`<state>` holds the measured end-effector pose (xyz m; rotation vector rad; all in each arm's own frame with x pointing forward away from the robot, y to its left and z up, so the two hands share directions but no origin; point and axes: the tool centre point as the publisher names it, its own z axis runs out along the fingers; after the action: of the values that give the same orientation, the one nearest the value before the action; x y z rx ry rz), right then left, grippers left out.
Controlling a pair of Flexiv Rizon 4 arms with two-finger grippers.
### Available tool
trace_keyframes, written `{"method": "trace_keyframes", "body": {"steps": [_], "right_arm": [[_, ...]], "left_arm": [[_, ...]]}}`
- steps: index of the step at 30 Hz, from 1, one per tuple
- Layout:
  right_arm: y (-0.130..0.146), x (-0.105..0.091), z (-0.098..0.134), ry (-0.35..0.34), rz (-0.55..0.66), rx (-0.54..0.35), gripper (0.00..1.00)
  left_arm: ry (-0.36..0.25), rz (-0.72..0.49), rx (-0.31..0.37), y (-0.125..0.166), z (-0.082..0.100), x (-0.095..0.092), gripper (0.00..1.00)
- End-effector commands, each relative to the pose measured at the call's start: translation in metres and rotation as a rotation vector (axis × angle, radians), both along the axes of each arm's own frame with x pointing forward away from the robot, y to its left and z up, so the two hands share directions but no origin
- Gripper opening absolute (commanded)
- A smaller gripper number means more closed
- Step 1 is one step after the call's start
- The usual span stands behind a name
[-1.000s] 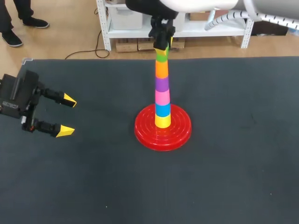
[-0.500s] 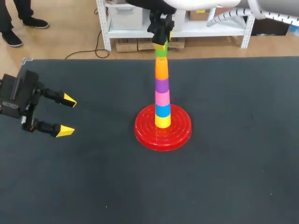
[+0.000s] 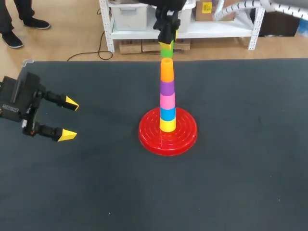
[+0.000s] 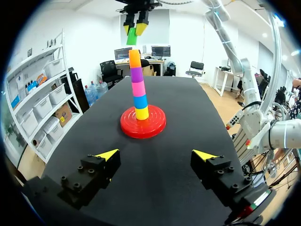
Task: Pick up and stack the cylinders on the red base in this order: pink,purple,orange,green
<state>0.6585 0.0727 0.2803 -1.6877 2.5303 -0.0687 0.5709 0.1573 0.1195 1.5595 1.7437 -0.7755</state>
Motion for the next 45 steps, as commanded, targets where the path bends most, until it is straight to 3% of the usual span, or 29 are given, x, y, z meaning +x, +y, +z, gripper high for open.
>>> {"method": "trace_keyframes", "body": {"steps": [1, 21, 45], "right_arm": [[-0.001, 0.004, 0.007, 0.028, 0.002, 0.003, 0.0], [0.002, -0.013, -0.006, 0.048, 0.009, -0.012, 0.0], [0.003, -0.001, -0.016, 0.087, -0.006, -0.041, 0.0]], "left_arm": [[-0.005, 0.001, -0.004, 0.0, -0.002, -0.001, 1.0], [-0.005, 0.001, -0.004, 0.0, -0.002, -0.001, 1.0], [-0.005, 0.001, -0.004, 0.0, -0.002, -0.001, 1.0]]}}
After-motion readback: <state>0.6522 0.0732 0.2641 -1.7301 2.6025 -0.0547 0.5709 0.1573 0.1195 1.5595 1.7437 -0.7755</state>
